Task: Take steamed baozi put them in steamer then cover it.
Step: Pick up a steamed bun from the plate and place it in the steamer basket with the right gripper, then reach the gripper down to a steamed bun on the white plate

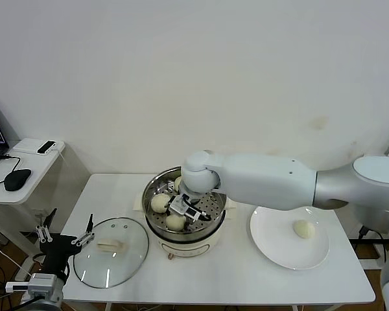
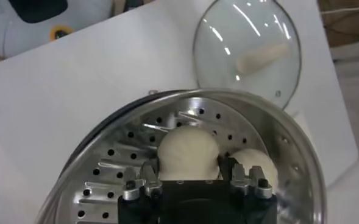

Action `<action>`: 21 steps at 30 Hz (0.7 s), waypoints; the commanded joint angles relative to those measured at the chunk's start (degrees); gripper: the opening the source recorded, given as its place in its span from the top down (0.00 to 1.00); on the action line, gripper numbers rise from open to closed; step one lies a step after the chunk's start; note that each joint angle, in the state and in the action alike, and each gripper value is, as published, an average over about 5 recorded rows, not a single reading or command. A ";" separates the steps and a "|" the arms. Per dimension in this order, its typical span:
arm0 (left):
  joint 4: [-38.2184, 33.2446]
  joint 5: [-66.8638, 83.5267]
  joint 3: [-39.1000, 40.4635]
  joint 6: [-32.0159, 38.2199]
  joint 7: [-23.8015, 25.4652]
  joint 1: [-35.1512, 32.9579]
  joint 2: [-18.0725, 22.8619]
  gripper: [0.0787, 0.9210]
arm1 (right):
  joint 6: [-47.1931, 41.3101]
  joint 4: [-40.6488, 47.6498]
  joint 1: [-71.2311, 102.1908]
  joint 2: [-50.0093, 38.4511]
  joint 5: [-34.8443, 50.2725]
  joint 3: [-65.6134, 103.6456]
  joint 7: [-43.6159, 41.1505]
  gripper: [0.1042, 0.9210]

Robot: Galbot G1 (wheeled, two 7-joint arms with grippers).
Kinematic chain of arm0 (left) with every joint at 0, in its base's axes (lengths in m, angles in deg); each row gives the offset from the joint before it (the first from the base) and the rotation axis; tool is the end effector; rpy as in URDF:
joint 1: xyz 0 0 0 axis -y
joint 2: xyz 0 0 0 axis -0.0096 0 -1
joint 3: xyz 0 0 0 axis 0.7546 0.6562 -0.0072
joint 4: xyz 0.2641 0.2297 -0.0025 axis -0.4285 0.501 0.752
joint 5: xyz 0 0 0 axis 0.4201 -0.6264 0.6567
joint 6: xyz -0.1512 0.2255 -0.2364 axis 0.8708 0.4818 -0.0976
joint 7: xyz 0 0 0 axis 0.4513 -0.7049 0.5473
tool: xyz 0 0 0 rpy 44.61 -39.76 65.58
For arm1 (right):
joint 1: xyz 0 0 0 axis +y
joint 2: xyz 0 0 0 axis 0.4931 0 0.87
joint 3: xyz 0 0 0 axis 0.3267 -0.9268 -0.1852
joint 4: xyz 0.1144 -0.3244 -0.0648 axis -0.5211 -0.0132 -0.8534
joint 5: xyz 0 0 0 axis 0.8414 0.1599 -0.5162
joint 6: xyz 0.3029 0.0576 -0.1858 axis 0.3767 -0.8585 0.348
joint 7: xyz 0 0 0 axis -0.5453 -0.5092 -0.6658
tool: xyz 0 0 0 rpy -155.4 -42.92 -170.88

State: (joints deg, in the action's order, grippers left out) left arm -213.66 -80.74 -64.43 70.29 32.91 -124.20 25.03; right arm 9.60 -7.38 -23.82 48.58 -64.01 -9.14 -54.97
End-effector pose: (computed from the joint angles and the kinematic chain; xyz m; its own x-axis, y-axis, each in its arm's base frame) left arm 0.1652 0.1075 -0.2314 -0.9904 -0.1254 0.0572 -0.0905 0.9047 0.4164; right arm 0.4698 0.2043 -0.1167 -0.1186 -0.2830 0.9518 -0.4194 -0.8546 -0.3064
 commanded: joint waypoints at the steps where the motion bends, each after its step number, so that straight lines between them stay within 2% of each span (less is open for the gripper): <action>1: -0.01 0.02 0.02 0.02 0.03 0.07 -0.03 0.12 | 1.89 -0.60 -0.21 0.39 -0.53 -0.71 -0.90 0.37; 5: -0.06 0.02 0.03 0.00 0.04 0.10 -0.10 0.12 | 2.20 -1.15 -0.52 -0.31 -0.32 -0.29 -0.64 0.31; 11: -0.25 0.00 -0.03 -0.01 0.06 0.16 -0.17 0.12 | 2.44 -0.98 -1.78 -2.25 -0.44 2.24 -0.93 0.14; 16: -0.43 0.01 -0.10 -0.05 0.10 0.36 -0.40 0.12 | -0.28 -1.40 -2.59 -5.81 -0.97 6.27 -2.67 0.12; 21: -0.18 0.00 0.05 -0.08 0.11 0.65 -0.84 0.12 | -7.88 -1.26 -2.99 -11.02 -0.80 11.81 -4.59 0.12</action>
State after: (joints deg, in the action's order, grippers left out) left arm -214.03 -80.71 -64.48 70.26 32.98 -123.69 24.40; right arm 8.55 -8.47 -26.28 43.39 -64.52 -3.88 -57.62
